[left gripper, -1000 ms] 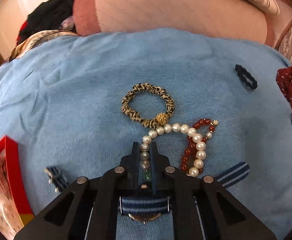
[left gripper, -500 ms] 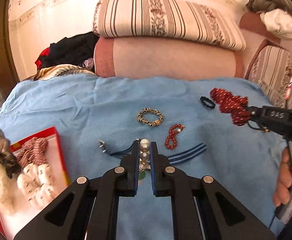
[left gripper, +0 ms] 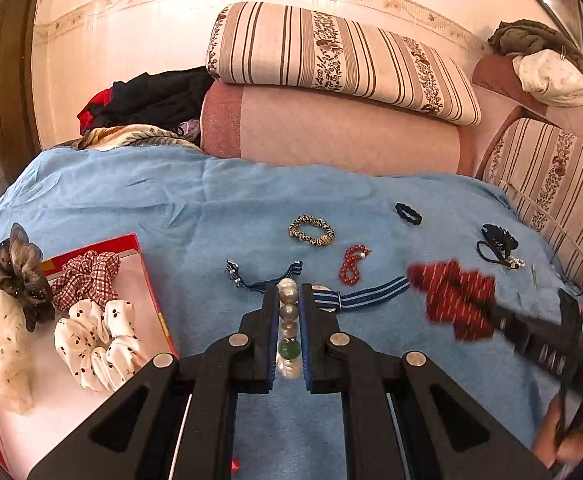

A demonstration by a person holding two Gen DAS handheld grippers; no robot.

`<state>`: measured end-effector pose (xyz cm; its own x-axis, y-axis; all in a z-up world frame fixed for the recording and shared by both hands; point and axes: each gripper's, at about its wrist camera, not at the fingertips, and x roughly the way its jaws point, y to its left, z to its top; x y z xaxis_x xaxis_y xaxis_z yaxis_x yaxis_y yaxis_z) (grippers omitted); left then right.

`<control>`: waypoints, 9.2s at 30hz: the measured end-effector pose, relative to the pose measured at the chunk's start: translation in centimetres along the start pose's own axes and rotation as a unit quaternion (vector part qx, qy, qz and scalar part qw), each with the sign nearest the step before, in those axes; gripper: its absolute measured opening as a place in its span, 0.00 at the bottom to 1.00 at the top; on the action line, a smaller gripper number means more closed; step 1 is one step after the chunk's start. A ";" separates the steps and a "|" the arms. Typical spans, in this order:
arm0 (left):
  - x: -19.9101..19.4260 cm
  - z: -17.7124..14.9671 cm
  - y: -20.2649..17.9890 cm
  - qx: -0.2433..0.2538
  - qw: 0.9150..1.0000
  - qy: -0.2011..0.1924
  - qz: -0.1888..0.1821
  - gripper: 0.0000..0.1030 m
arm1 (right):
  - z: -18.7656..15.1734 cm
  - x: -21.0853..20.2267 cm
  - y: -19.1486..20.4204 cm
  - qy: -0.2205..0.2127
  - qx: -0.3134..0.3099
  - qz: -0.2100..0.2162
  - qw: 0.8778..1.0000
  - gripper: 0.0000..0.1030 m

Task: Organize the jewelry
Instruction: 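Grasp the pearl bracelet with the left tool while the right tool grasps the red polka-dot scrunchie, then carry the held pearl bracelet and red polka-dot scrunchie over to the red-rimmed box, then lower both held items into the box and open both tools, then move both empty tools back to the watch and hair tie, then grasp the blue striped watch strap with the left tool while the right tool grasps the leopard-print hair tie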

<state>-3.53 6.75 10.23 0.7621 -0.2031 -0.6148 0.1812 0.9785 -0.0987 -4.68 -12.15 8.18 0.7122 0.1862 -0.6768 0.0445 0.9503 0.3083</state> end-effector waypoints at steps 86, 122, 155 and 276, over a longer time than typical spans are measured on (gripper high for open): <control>-8.7 -2.4 17.4 -0.085 0.986 -0.045 0.139 0.09 | -6.6 0.5 22.8 0.005 -0.174 0.105 0.979 0.09; -5.4 -4.6 21.2 -0.125 0.978 0.038 0.163 0.09 | -9.7 7.1 25.3 0.091 -0.189 0.090 0.974 0.10; -4.7 -4.7 22.3 -0.139 0.973 0.044 0.180 0.09 | -8.1 9.9 25.9 0.101 -0.190 0.070 0.974 0.15; 13.0 -0.3 -4.8 0.098 0.985 0.139 -0.006 0.78 | 5.5 3.7 -4.7 0.059 0.059 0.049 0.995 0.06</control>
<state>5.34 -0.56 2.45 0.5641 -0.1699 -0.8081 0.3261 0.9449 0.0289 1.62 -17.32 7.91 0.6295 0.3109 -0.7121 0.0660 0.8918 0.4476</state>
